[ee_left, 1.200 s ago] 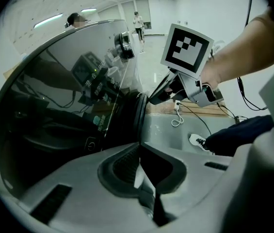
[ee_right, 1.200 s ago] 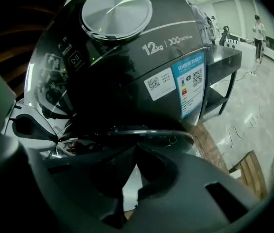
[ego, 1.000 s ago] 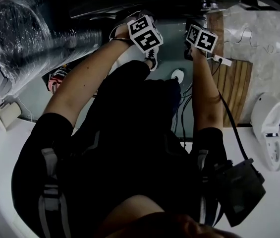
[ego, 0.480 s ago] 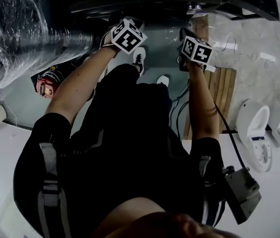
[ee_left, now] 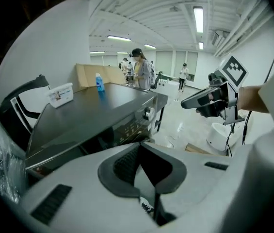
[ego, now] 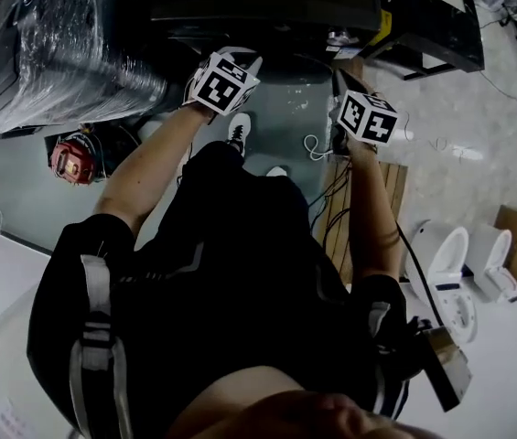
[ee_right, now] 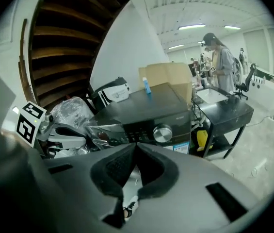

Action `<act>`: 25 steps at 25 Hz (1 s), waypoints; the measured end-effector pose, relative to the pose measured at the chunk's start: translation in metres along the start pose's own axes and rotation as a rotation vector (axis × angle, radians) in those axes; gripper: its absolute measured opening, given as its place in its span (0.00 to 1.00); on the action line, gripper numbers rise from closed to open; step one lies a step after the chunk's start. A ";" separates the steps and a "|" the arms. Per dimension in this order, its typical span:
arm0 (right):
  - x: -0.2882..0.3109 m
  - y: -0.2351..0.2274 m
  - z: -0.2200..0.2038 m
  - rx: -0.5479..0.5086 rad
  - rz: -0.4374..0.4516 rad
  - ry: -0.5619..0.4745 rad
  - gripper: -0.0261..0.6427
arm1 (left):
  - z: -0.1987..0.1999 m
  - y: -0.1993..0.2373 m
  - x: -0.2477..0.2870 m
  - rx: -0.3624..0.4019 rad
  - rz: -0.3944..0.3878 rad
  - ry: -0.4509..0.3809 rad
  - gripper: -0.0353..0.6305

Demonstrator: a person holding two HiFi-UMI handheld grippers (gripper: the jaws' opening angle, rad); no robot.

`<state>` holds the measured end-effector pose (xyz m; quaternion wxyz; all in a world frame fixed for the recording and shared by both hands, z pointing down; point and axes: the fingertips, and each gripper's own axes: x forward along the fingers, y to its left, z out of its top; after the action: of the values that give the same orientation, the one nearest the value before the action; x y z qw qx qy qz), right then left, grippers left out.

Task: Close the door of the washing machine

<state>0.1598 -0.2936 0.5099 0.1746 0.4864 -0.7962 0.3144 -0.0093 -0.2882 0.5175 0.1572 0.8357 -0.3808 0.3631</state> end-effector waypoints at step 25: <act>-0.178 0.093 0.137 -0.243 0.132 -0.344 0.05 | 0.065 0.002 -0.242 -0.190 0.277 -0.480 0.06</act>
<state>0.1642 -0.2369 0.2733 0.0725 0.4552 -0.8764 0.1394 -0.0875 -0.1981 0.2966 0.0893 0.8192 -0.5500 0.1357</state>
